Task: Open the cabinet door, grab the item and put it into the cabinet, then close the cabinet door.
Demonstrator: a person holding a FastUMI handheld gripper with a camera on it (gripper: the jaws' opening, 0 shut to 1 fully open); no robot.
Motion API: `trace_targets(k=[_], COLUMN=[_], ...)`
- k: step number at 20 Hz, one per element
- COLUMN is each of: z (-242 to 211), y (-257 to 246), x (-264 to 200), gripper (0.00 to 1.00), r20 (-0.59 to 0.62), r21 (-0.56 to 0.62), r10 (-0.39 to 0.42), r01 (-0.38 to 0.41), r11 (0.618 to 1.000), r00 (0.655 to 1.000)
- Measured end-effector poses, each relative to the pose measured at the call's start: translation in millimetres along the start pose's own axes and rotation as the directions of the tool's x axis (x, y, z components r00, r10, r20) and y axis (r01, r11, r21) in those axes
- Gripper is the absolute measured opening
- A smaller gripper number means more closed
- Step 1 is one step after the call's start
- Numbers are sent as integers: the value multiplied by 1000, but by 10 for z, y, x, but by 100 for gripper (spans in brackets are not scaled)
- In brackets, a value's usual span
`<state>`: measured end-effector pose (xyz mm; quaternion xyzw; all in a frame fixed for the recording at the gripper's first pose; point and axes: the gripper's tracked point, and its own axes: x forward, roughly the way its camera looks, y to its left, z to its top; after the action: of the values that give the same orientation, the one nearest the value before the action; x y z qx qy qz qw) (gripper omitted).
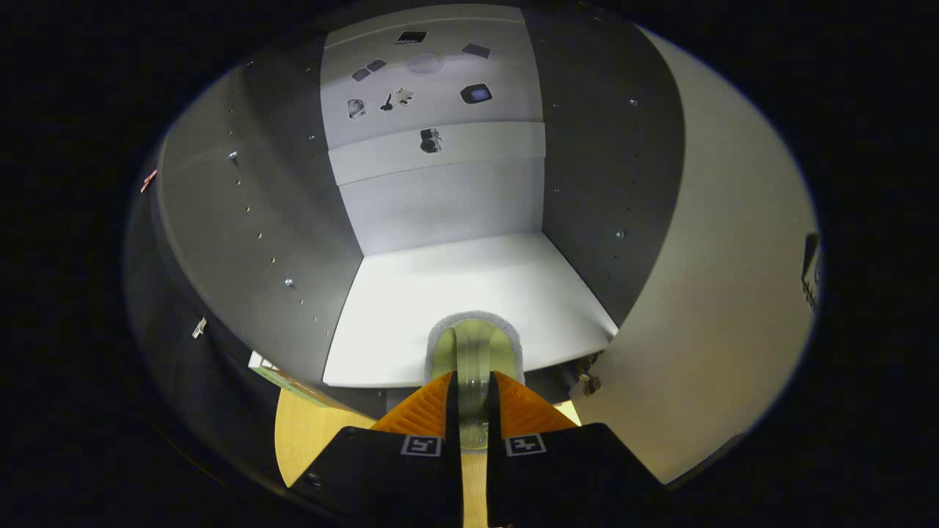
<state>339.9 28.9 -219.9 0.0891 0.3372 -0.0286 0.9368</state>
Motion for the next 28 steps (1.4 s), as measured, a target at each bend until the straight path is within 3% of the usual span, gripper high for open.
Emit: trace_targets(k=[19, 23, 26, 28], z=[345, 340, 372, 443], y=[116, 115, 99, 103], x=[1124, 1165, 1093, 1003], gripper=[19, 27, 59, 68], r20=[-102, -101, -86, -50], r21=[-35, -37, -42, -50], r10=[-16, -21, -20, -9], r01=[13, 18, 17, 7], r11=[999, 999, 999, 999], r00=[995, 995, 996, 999])
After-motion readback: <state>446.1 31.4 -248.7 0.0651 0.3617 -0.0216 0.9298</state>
